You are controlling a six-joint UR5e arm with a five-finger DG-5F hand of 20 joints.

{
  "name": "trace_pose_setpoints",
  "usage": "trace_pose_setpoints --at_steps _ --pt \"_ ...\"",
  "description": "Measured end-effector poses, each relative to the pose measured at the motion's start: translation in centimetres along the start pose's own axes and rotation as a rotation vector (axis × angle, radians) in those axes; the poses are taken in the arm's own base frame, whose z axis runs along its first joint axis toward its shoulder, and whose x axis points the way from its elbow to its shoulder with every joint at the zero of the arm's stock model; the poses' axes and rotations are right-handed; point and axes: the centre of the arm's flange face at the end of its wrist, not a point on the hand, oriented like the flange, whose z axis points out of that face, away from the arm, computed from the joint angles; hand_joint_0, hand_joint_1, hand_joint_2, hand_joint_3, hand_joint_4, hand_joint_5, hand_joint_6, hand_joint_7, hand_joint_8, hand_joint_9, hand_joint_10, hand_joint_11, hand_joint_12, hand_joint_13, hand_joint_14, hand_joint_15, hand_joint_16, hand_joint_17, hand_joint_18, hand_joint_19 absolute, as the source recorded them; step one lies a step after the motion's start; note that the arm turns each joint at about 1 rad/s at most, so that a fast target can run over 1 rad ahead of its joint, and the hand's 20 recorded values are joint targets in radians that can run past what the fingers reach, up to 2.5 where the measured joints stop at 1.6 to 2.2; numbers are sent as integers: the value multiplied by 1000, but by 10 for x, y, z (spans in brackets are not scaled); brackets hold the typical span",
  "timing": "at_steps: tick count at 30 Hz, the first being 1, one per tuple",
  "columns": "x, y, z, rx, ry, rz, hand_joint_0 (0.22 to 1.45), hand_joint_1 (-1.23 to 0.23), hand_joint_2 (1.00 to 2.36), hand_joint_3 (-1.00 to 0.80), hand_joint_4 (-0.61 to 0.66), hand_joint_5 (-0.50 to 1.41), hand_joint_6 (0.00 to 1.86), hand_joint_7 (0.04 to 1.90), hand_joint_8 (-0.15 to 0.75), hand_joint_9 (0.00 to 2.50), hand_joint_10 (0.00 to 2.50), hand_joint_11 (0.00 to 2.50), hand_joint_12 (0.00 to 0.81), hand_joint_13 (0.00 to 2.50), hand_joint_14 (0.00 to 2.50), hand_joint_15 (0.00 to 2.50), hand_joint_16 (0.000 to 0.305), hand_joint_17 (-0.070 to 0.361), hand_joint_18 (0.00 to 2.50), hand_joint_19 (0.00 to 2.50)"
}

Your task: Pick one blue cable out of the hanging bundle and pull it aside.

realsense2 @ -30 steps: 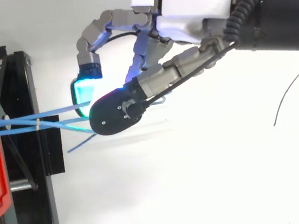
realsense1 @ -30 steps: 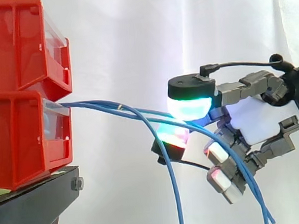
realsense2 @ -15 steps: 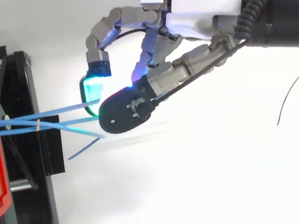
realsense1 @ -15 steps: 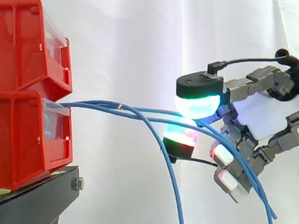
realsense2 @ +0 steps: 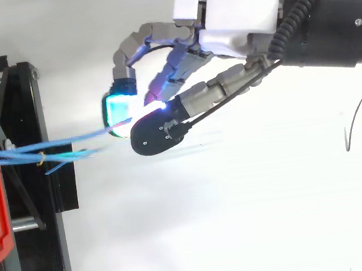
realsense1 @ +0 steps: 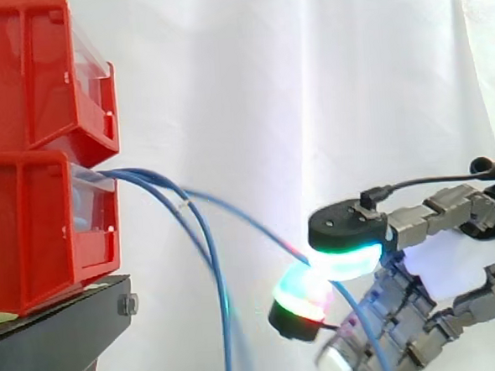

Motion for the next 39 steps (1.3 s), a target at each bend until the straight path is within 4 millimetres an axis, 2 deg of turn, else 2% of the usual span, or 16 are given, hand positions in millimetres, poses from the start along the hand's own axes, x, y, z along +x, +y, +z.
trace_pose_setpoints --at_steps 5,24,30,39 --pt "3 4 6 -60 2 15 573 -862 1007 60 -244 -23 885 916 233 873 0 26 447 762 6 193 69 155 536 69" --pt "7 0 7 -70 10 -4 571 -853 1000 93 -230 -14 880 940 266 1023 4 140 419 826 12 355 67 150 587 196" --pt "7 0 9 -88 8 -2 541 -833 1109 62 -228 -10 876 951 277 1056 4 167 419 844 12 378 68 153 596 215" --pt "4 2 9 -92 8 6 557 -829 1038 54 -195 -14 877 935 295 1083 6 227 419 855 13 413 67 152 598 235"
